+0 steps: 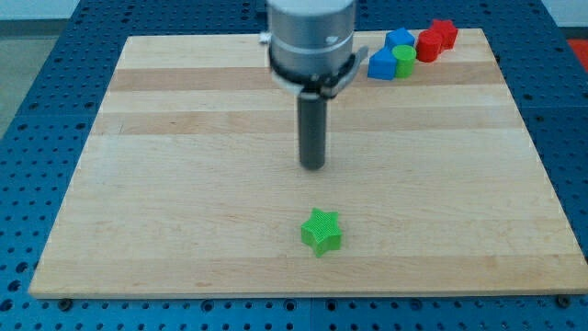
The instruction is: Point your arm to the top right corner
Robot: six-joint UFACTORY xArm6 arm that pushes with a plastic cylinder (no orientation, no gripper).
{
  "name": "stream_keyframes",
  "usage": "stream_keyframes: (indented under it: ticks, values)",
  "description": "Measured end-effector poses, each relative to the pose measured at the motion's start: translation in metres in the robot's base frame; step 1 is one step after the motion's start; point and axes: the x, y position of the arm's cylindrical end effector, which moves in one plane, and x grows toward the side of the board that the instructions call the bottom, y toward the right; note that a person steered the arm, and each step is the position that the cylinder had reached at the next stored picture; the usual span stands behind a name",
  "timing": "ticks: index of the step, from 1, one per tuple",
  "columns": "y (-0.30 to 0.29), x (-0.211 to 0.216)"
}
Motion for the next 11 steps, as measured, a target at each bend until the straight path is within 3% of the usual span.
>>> stream_keyframes:
  ticks: [1, 3, 5, 6, 7, 9, 11]
  values:
    - [0.046, -0.054]
    - [0.176, -0.096]
    - [0.276, -0.179]
    - [0.284, -0.23]
    - [0.284, -0.248]
    - [0.274, -0.25]
    - [0.21, -0.249]
